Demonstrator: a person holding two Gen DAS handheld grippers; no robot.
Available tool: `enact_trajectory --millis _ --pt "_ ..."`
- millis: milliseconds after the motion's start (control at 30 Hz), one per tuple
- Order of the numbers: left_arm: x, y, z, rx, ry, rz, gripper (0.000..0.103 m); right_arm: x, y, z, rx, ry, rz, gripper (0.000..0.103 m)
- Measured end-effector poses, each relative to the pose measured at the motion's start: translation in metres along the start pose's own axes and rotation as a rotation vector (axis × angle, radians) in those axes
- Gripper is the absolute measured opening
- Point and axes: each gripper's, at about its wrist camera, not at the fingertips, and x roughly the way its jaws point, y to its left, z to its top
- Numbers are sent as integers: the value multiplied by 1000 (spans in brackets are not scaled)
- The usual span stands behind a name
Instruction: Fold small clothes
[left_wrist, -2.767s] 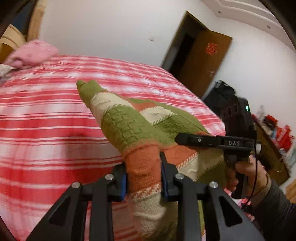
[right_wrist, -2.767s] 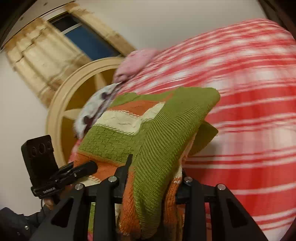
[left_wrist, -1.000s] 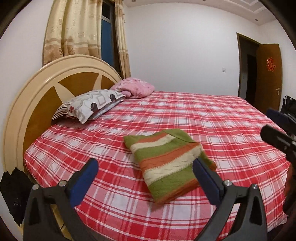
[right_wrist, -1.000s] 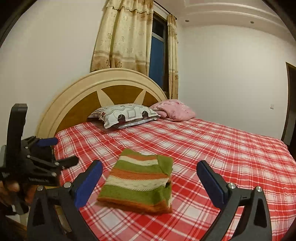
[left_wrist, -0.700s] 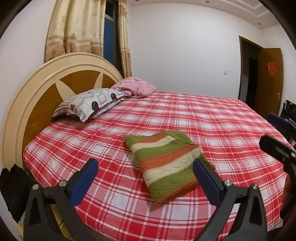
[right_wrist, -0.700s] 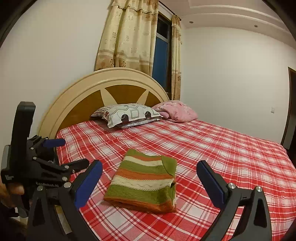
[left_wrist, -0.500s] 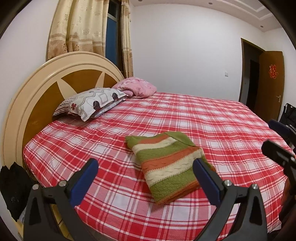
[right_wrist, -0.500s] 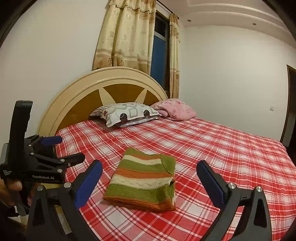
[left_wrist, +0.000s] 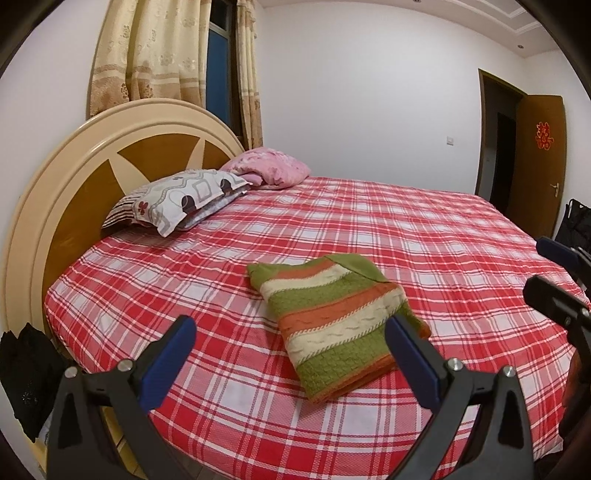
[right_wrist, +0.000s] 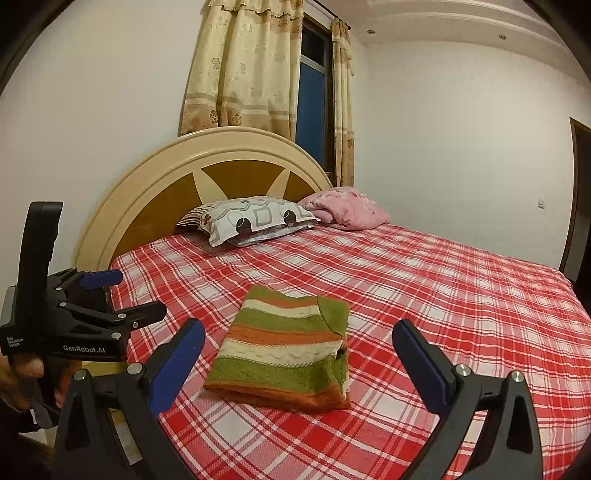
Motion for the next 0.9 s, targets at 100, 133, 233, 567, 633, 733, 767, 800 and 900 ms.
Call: enact_trajectory --millis 100,133,233,567,633,733,767,800,900 --pt "0 -1 0 1 2 -4 103 0 0 -1 6 2 3 102" --pt "0 -1 0 4 2 -4 103 0 0 -1 7 2 4 102" --pt "-1 -3 0 13 -1 -8 103 0 0 -1 6 2 5 102" --pt "-1 -6 0 25 -1 -13 103 0 0 -2 11 0 2 102" --pt "-1 -6 1 31 5 -17 103 0 0 -2 12 1 7 102" --pt "0 -6 1 30 6 -21 103 0 0 -2 10 -1 5 102" --pt "0 -6 1 30 7 -18 103 0 0 -2 12 -2 6 102" --pt "-1 -6 1 30 8 -18 103 0 0 -2 12 -3 8 102" --pt "0 -6 1 35 8 -19 103 0 0 -2 10 -2 8 102"
